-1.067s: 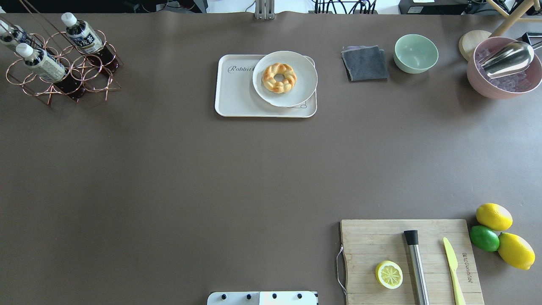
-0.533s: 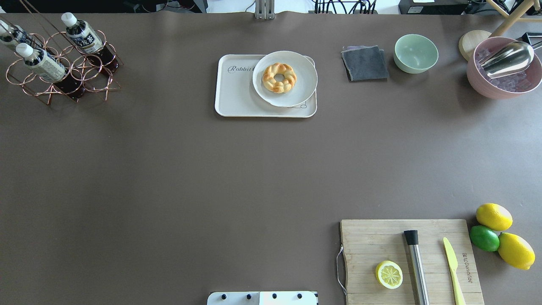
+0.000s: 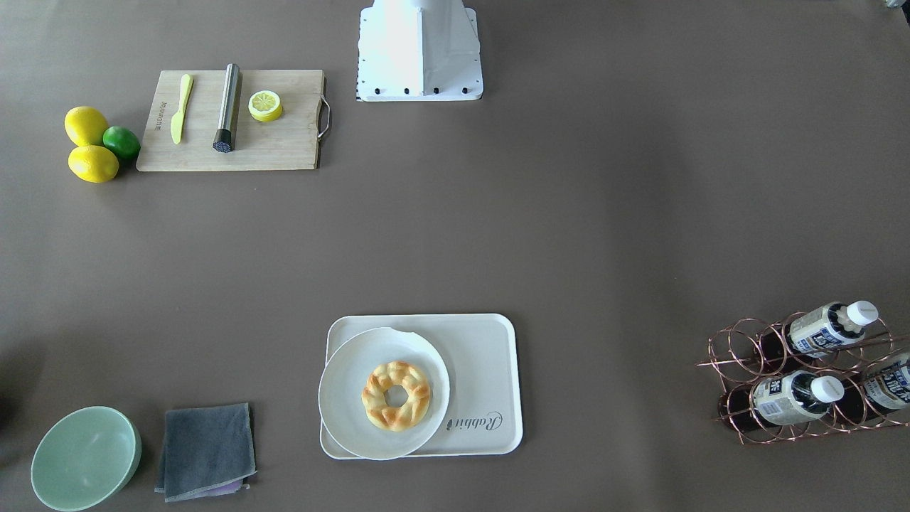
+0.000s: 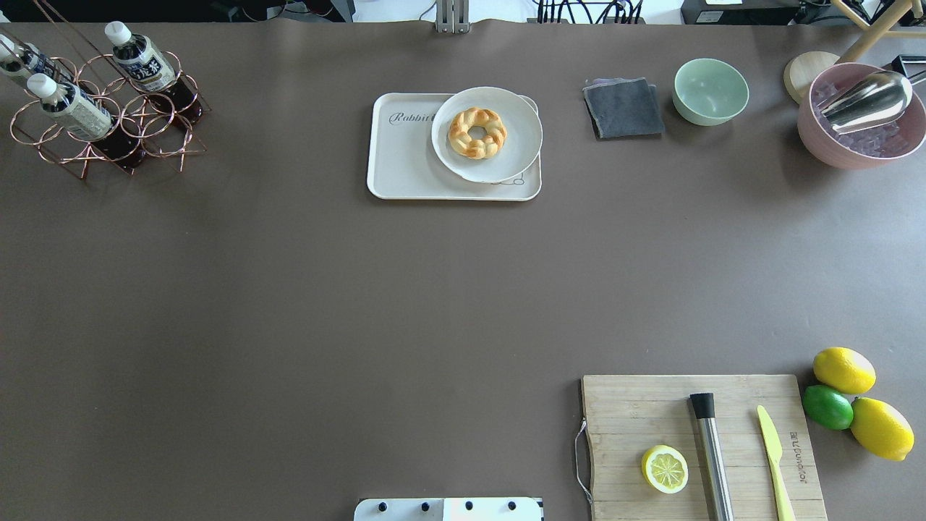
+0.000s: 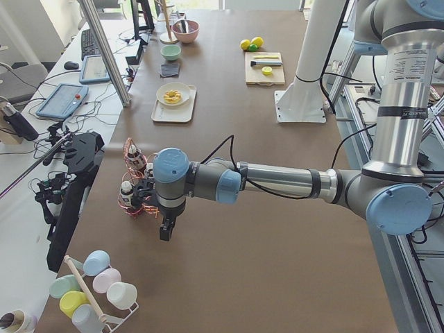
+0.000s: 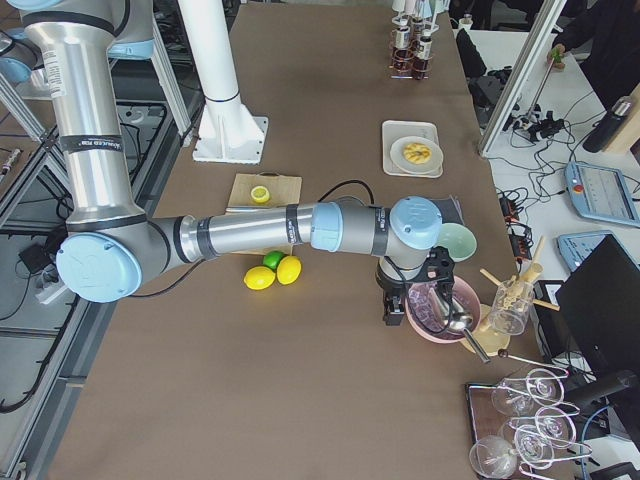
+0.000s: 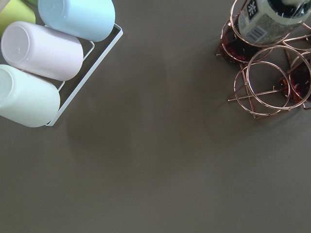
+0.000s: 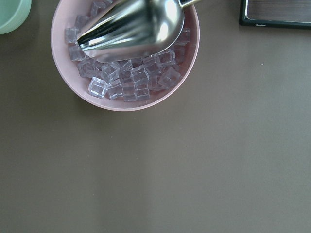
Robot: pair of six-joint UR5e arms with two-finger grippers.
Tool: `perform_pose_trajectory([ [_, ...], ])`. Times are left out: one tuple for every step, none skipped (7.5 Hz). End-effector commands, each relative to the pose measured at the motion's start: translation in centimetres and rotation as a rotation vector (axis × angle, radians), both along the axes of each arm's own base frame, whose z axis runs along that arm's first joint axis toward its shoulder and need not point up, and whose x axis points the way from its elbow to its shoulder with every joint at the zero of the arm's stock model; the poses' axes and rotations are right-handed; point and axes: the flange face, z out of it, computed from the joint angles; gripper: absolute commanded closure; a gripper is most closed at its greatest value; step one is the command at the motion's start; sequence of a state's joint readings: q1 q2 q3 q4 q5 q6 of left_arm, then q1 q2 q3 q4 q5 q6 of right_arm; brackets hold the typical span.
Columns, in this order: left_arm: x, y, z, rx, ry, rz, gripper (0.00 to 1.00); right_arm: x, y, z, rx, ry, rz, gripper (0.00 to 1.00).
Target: Place tea on tray
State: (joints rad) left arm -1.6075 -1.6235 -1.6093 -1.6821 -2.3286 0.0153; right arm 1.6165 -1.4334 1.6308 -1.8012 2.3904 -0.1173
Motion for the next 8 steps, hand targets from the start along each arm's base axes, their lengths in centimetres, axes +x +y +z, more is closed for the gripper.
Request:
perform_pose_trajectory([
  [-0.1, 0.2, -0.6, 0.012, 0.001, -0.001, 0.02, 0.0, 0.3, -1.8, 0.011, 0.003, 0.021, 0.0],
  [0.0, 0.1, -0.7, 0.014, -0.001, 0.0, 0.02, -0.4, -0.1, -1.8, 0.009, 0.006, 0.012, 0.0],
  [0.0, -0.2, -1.1, 0.023, -0.001, 0.0, 0.02, -0.8, -0.2, -1.6, 0.005, 0.006, 0.005, 0.0],
  [0.1, -0.4, -1.1, 0.024, -0.001, 0.003, 0.02, -0.8, -0.2, -1.5, 0.004, 0.007, 0.005, 0.0],
  [0.4, -0.7, -1.3, 0.029, -0.003, 0.008, 0.02, -0.8, -0.2, -1.5, 0.004, 0.007, 0.005, 0.0],
  [0.4, -0.8, -1.4, 0.03, -0.001, 0.009, 0.02, -1.0, -0.3, -1.8, 0.01, 0.006, 0.002, 0.0],
  [0.4, -0.8, -1.4, 0.03, -0.001, 0.009, 0.02, -1.5, -0.4, -1.8, 0.011, 0.007, -0.007, 0.0],
  [0.4, -0.8, -1.7, 0.036, -0.001, 0.009, 0.02, -1.5, -0.4, -2.0, 0.016, 0.007, -0.007, 0.0],
])
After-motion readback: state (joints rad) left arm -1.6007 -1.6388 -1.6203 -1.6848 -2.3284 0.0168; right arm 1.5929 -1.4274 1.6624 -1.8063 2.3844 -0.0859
